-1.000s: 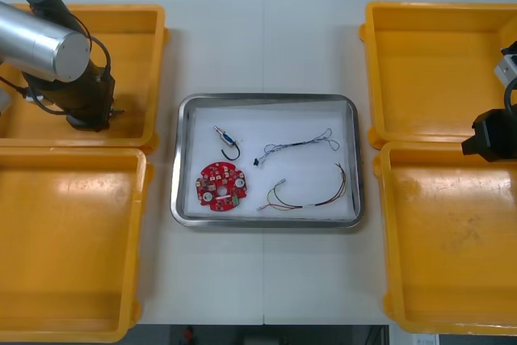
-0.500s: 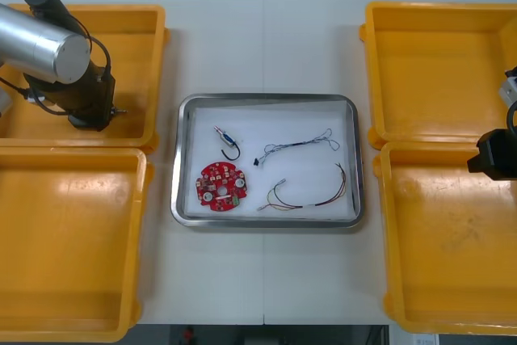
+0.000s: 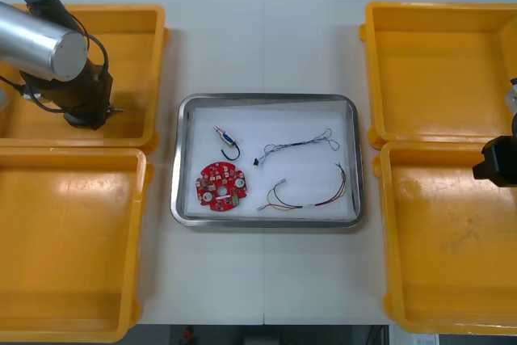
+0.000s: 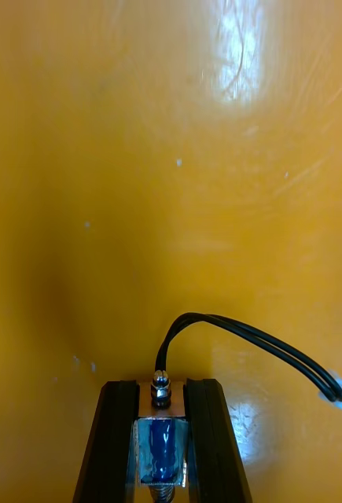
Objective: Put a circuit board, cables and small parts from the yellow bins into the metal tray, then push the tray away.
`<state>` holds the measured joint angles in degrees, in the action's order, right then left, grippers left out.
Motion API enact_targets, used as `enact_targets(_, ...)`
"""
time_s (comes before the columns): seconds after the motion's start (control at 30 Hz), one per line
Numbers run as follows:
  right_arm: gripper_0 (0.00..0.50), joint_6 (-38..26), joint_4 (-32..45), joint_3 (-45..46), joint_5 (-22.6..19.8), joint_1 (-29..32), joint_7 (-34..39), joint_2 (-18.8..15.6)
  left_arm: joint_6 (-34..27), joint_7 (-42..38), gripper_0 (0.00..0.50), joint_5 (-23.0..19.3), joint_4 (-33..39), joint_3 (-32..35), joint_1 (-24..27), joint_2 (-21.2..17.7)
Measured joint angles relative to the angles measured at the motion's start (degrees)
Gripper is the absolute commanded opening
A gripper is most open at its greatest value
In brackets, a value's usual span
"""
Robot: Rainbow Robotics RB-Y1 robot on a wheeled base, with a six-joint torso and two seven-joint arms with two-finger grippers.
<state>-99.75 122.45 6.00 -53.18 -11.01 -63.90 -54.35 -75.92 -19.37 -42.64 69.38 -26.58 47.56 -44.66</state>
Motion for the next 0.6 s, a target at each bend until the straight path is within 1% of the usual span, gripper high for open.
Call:
enact_targets(0.07,0.500,0.00,0.00,0.01,0.00,0.00,0.00,-0.02,-2.09,3.31,0.000,-0.39,0.36,0.60,0.14,-0.63)
enact_targets(0.13,0.500,0.00,0.01,0.01,0.01,0.01,0.00,-0.03,-4.20,8.37,0.000,-1.04,1.18,1.71,0.14,-1.40)
enact_targets(0.3,0.500,0.01,0.01,0.03,0.01,0.01,0.00,-0.05,-9.56,25.67,0.000,-2.32,4.81,4.25,0.15,-3.73)
enact_targets(0.37,0.500,0.01,0.01,0.04,0.01,0.02,0.00,-0.05,-11.67,30.37,0.000,-3.12,6.32,4.35,0.30,-4.88)
enact_targets(0.43,0.500,0.01,0.01,0.06,0.01,0.02,0.00,-0.06,-13.73,31.62,0.000,-4.03,7.55,4.35,0.71,-5.95)
enact_targets(0.6,0.500,0.01,0.02,0.08,0.02,0.02,0.00,-0.07,-18.74,31.36,0.000,-5.26,11.10,4.35,2.39,-8.19)
